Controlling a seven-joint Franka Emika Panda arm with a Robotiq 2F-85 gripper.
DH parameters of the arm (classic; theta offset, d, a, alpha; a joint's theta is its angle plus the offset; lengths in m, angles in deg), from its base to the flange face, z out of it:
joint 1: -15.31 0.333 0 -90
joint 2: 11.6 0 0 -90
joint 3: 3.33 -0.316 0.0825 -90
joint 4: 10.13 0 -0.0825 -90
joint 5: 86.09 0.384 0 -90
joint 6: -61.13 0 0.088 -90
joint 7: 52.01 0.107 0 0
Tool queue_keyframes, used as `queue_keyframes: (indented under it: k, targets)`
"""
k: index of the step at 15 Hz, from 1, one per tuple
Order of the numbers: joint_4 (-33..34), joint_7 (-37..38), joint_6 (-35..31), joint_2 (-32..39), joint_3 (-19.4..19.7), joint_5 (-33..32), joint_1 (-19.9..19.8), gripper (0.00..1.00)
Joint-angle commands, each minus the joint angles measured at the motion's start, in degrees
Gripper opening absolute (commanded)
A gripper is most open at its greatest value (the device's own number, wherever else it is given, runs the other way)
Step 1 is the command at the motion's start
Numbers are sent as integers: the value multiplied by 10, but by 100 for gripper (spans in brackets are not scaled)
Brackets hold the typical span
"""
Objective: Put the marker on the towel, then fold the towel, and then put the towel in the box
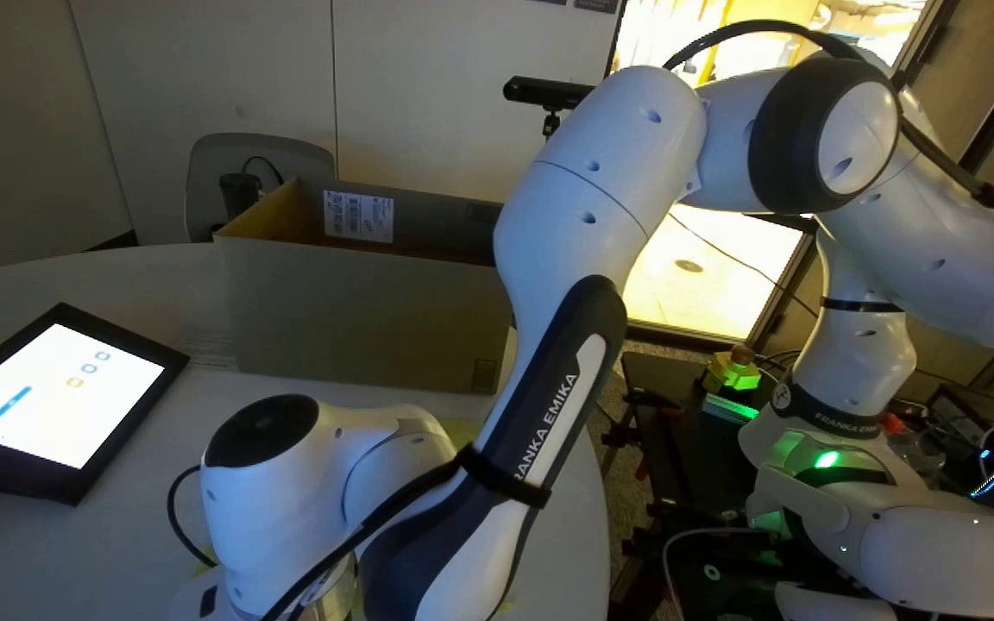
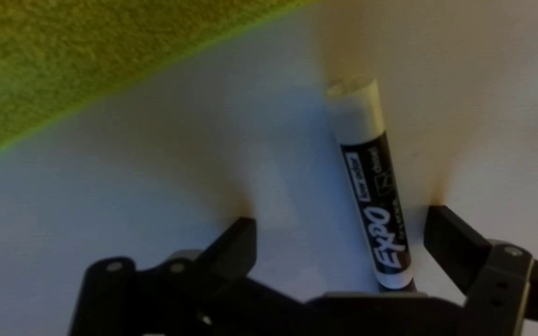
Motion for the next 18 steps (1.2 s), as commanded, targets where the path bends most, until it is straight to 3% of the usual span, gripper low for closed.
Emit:
queue_keyframes:
  k: [1,3,4,5,8,13,15,18]
  targets:
    - [-26,12,-14,-22,8,-10,8,100]
    - [-43,17,-23,-32,7,-9,7,98]
    - [-52,21,-29,-38,8,-10,7,93]
    - [-60,23,-34,-42,7,-9,6,79]
    - [-92,31,-48,-63,5,-8,3,50]
    - [-146,57,-73,-103,12,-17,9,11]
    - [-166,69,-80,-118,13,-22,12,3]
    - [-193,88,-82,-139,10,-24,13,7]
